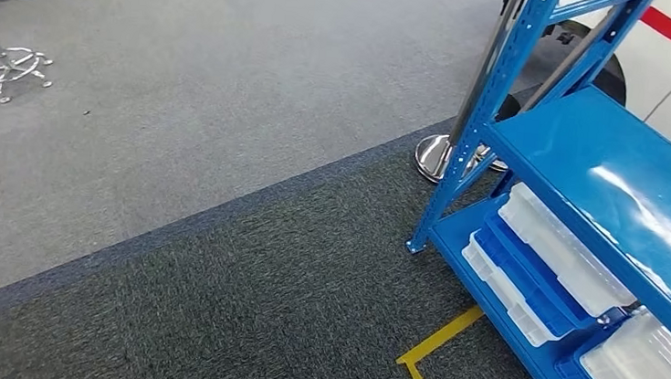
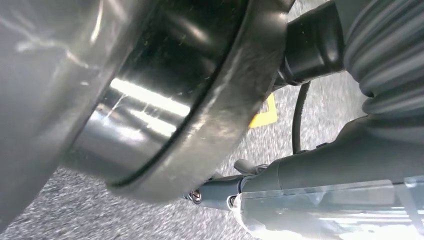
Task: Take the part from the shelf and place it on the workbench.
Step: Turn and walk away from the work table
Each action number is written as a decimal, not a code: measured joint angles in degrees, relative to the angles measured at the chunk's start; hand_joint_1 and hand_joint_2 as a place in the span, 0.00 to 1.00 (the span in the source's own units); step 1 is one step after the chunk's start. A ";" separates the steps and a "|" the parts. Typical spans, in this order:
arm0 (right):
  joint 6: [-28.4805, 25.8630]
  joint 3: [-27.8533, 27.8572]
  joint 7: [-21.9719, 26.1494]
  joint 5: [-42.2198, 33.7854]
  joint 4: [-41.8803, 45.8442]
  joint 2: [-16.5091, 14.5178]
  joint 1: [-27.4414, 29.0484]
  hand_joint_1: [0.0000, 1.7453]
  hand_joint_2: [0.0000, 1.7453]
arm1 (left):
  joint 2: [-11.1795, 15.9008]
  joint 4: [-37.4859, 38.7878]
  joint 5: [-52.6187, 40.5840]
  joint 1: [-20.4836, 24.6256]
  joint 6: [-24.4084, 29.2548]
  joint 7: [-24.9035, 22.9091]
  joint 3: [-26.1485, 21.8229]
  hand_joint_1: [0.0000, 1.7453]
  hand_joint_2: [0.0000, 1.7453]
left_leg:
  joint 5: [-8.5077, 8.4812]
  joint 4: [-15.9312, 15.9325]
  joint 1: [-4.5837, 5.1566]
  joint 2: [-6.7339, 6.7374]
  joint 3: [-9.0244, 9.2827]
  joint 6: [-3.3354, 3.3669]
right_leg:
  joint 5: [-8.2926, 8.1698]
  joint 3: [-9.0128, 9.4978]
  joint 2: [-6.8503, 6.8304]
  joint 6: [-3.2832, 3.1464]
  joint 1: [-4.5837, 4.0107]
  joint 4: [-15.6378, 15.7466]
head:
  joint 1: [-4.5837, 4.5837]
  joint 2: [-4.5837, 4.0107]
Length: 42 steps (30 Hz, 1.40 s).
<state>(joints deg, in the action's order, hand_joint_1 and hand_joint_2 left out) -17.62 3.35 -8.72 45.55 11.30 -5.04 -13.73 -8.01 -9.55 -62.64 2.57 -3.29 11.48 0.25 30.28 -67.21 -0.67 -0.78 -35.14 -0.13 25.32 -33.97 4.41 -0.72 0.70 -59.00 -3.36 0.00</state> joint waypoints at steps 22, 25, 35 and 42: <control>-0.05 0.25 0.02 0.65 0.00 0.04 0.22 0.00 0.00 | -0.39 -0.03 3.06 -0.78 2.73 -1.55 -3.27 0.00 1.00 | -0.92 7.78 0.41 5.90 4.86 0.12 | -0.06 -0.52 -5.88 0.26 -0.49 0.00 | -0.19 0.00; -0.08 0.28 0.01 0.72 0.00 0.01 0.10 0.00 0.00 | -0.46 -0.04 4.08 -0.76 3.32 -1.64 -4.52 0.00 1.00 | 3.63 -0.23 0.25 2.18 1.21 -0.38 | -0.37 -0.14 -4.19 -0.67 -0.10 0.52 | -0.07 0.00; -0.07 0.32 0.00 0.87 0.00 0.00 0.41 0.00 0.00 | -0.93 -0.04 4.96 -0.28 3.97 -1.90 -7.08 0.00 1.00 | -2.43 7.72 0.04 -2.34 3.19 0.70 | 0.05 -0.82 2.74 0.82 -0.36 -0.80 | -0.09 0.00; -0.04 0.65 0.00 0.92 0.00 0.26 0.59 0.00 0.00 | -1.35 -0.07 6.76 -0.32 5.50 -2.61 -8.37 0.00 1.00 | -2.96 8.87 -0.16 2.18 3.81 2.58 | 6.84 -7.95 -3.75 2.68 -0.12 -14.50 | -0.42 0.00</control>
<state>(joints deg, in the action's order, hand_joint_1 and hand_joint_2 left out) -17.66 3.99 -8.72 46.47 11.30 -4.78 -13.14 -9.35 -9.62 -55.87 2.25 2.21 8.87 -8.12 27.32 -58.34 -0.82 1.40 -31.33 2.45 32.15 -41.93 0.66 1.96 0.58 -73.51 -3.78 0.00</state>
